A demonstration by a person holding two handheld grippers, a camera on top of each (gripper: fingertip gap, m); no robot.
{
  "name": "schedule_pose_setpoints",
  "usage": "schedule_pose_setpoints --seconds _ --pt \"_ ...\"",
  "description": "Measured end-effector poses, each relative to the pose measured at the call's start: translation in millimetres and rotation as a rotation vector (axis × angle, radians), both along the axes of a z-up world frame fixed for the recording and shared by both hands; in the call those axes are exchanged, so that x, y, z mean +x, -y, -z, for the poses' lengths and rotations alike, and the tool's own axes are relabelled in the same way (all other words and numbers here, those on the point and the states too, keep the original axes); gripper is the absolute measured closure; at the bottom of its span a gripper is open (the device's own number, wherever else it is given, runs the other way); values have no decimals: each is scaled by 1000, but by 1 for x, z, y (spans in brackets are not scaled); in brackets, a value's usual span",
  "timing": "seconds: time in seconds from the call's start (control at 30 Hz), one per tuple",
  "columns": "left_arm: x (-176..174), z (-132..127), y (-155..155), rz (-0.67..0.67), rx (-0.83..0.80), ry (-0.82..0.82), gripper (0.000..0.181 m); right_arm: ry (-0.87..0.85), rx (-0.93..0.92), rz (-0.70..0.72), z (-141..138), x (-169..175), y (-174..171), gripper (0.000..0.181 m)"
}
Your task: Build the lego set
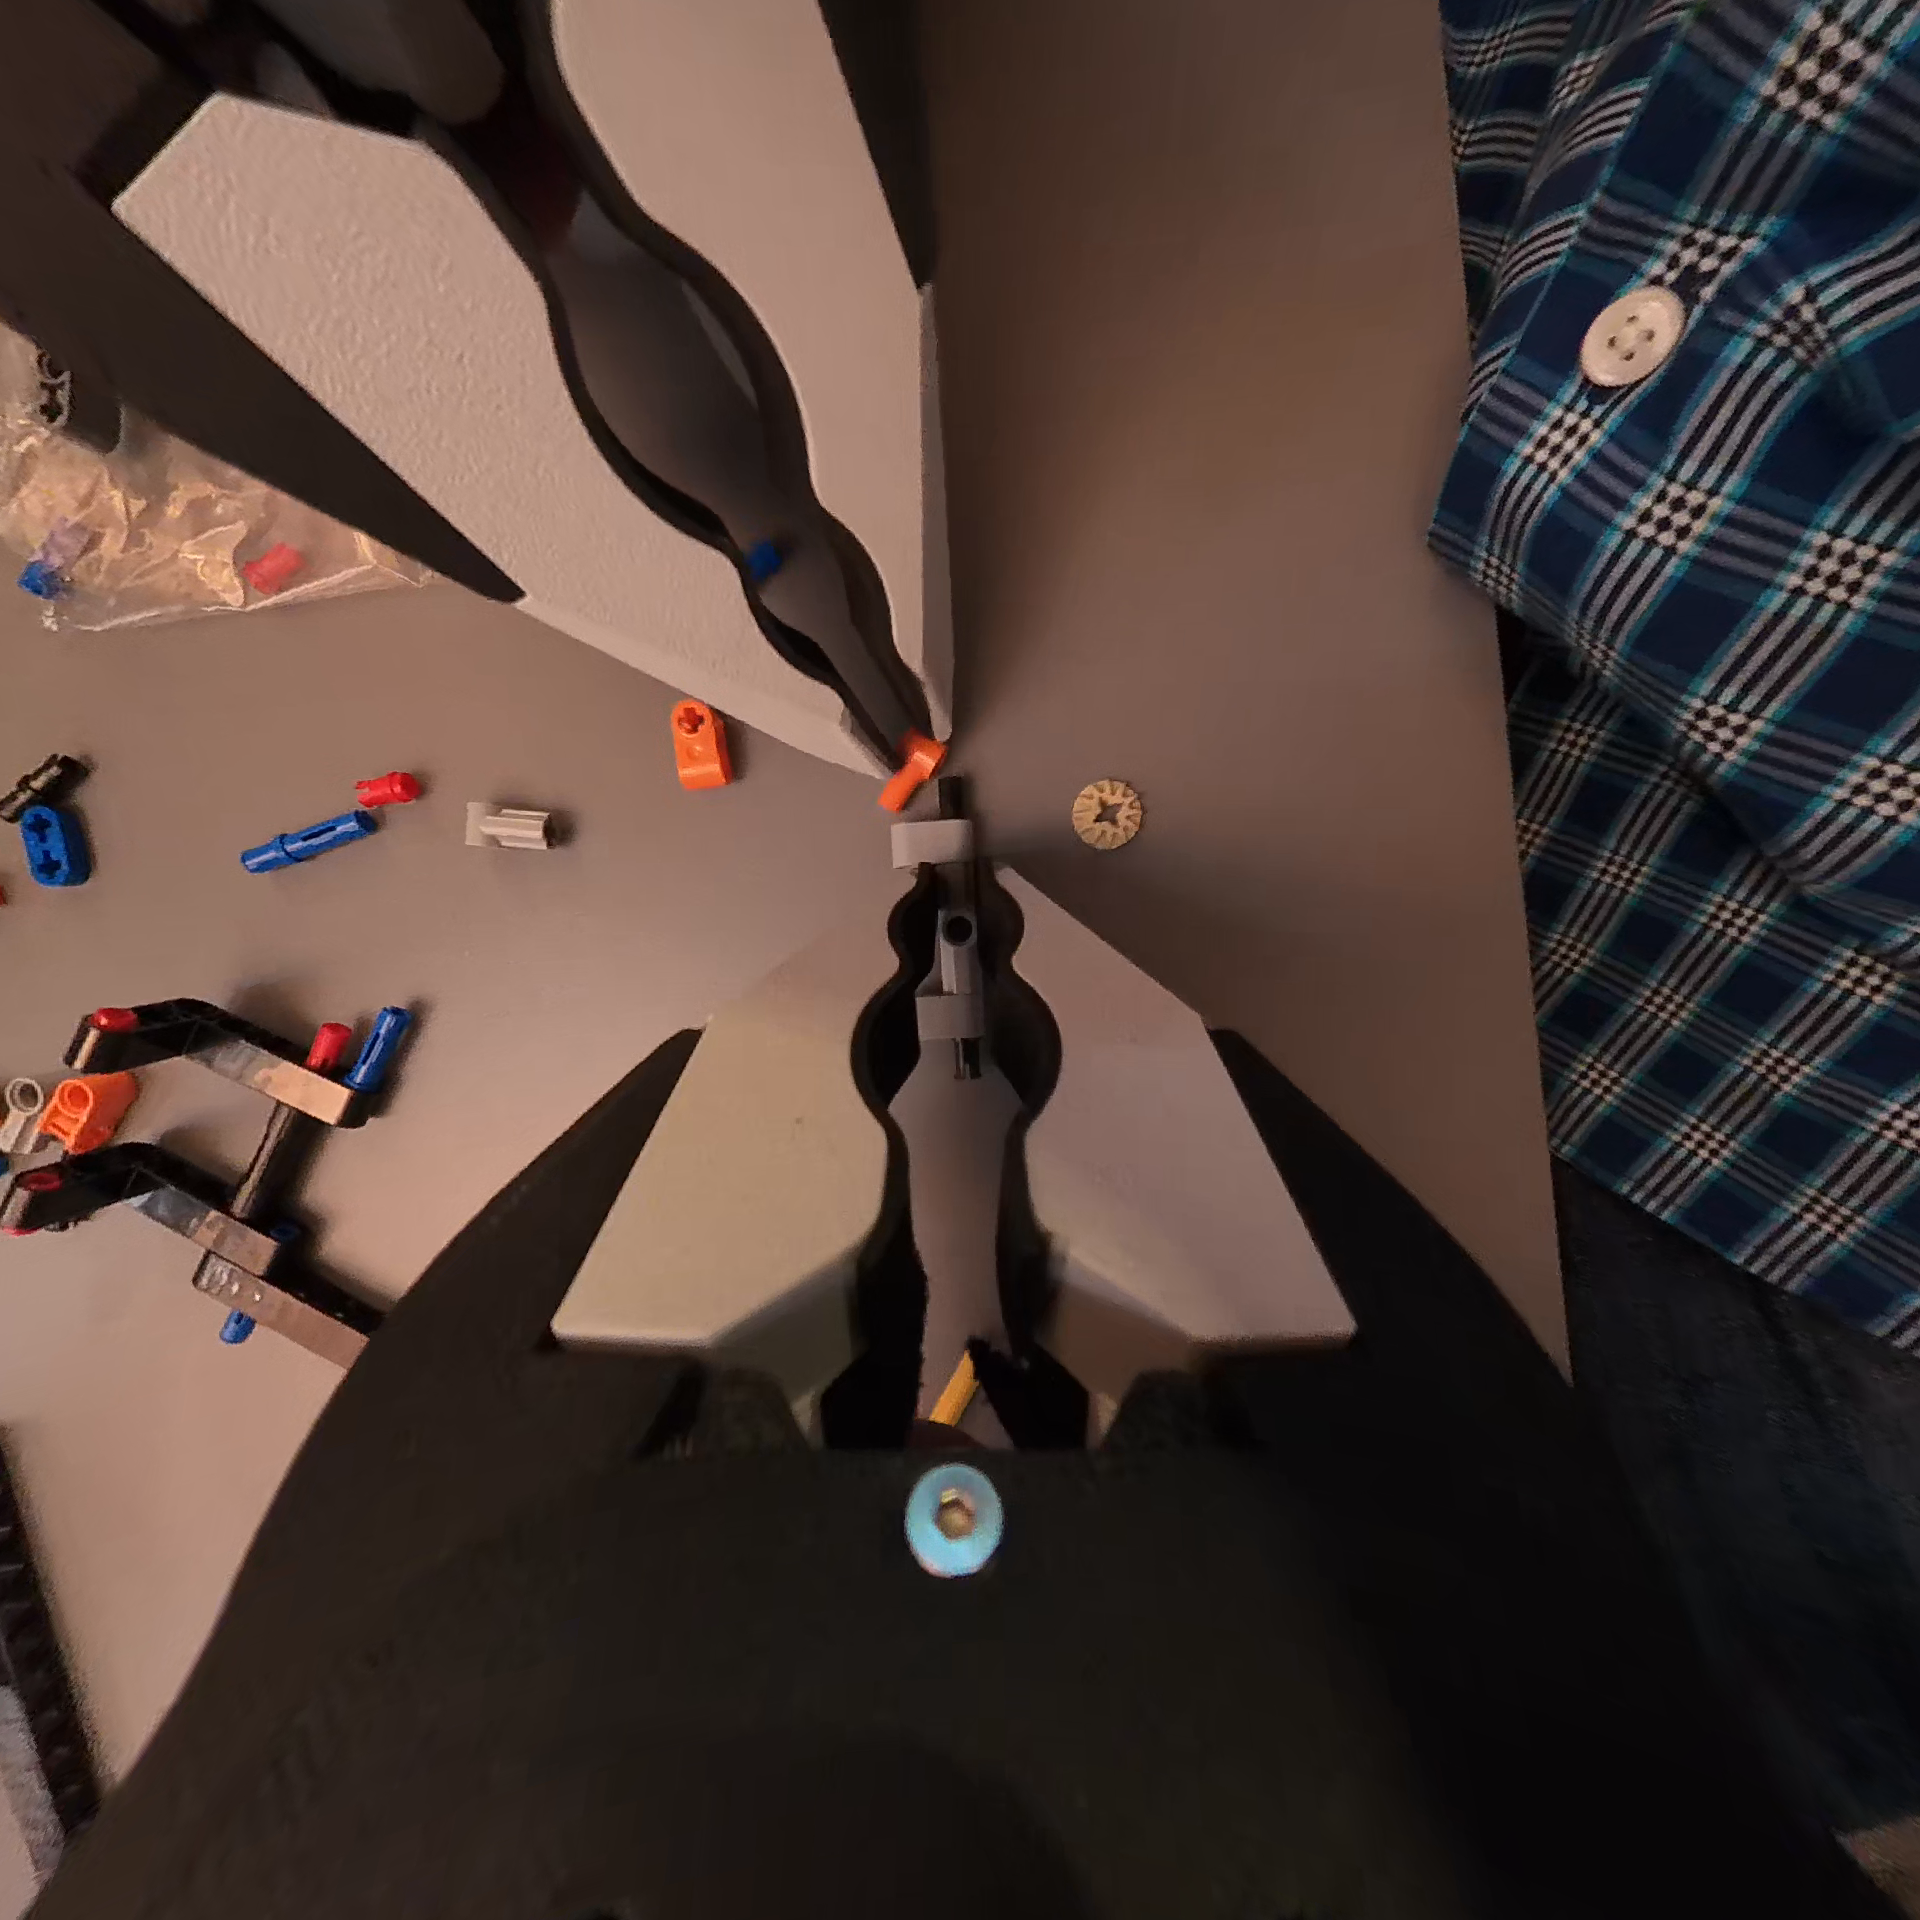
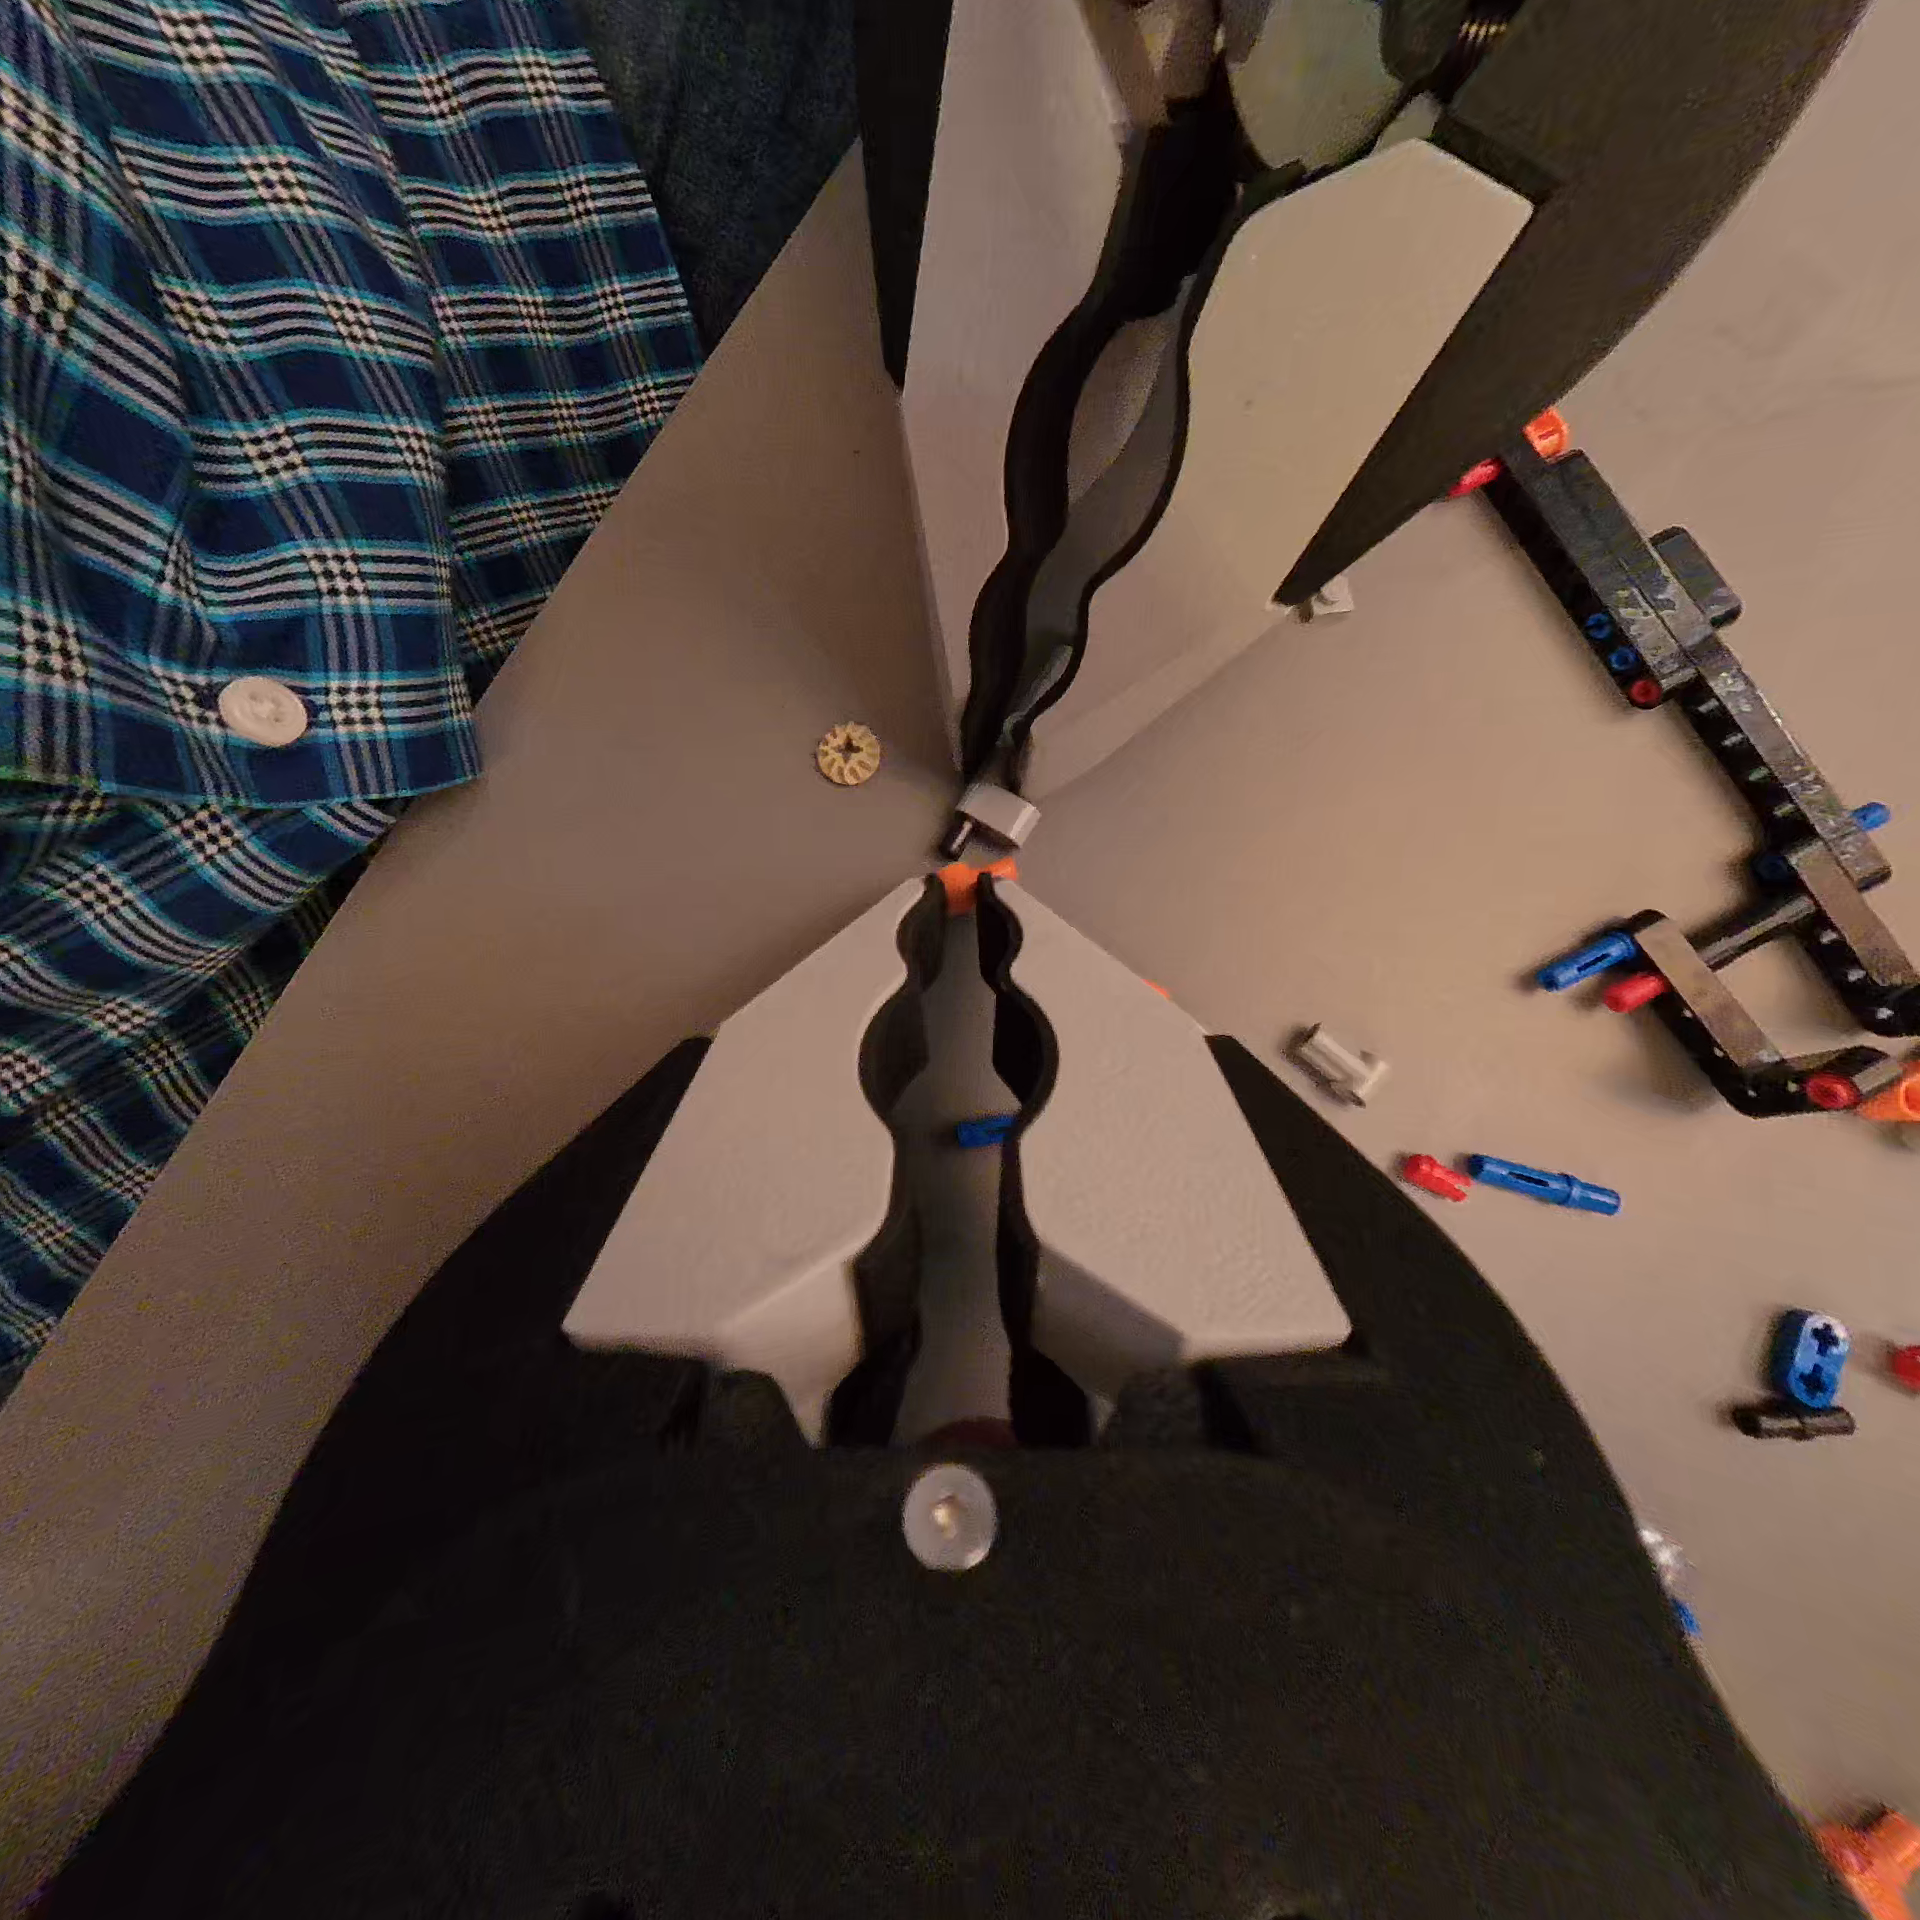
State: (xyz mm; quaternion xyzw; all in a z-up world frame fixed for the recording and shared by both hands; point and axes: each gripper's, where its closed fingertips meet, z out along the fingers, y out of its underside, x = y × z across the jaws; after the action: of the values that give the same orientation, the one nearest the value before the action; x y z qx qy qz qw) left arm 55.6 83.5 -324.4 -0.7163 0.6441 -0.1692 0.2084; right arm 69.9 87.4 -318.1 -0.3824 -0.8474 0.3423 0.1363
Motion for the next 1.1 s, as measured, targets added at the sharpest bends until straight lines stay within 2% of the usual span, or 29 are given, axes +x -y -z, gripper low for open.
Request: schedule_pose_setpoints --seconds 0.03,0.37,0.73,1.1 --pt "0 0 0 6 -3 -4 177 1 1 -14 0 0 0 178" --pt "1 -1 -3 91 -23 -11 177 19 -4 -111 0 0 1 177" --pt "0 -1 -4 157 -22 -34 177 32 -13 -143 -1 0 1 177" --pt "0 -1 -4 284 -24 -87 177 50 -43 -182 -1 1 1 177"
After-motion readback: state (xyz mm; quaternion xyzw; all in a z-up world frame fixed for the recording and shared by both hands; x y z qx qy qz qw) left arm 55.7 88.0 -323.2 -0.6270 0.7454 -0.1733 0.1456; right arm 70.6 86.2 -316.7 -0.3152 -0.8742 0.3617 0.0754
